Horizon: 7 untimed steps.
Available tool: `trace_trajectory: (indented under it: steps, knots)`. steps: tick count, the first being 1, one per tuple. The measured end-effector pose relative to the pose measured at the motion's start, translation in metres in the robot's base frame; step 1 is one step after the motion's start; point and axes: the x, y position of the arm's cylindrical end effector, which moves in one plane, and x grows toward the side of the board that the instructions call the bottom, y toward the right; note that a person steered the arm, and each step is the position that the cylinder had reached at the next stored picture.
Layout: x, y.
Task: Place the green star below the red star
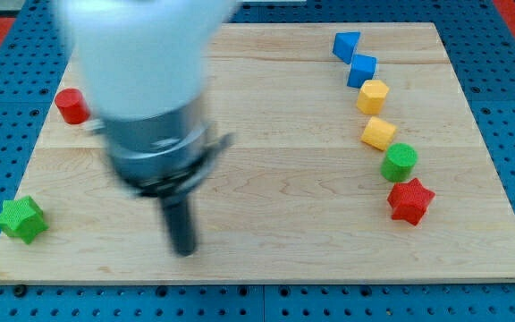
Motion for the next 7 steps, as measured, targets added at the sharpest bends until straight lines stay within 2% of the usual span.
trace_trajectory:
  steps: [1, 2, 3, 4, 6, 7]
  knots:
    - [0.022, -0.089]
    - [0.019, -0.181]
    - [0.007, -0.181]
    - [-0.026, -0.177]
    - [-0.050, -0.138]
    - [-0.057, -0.165]
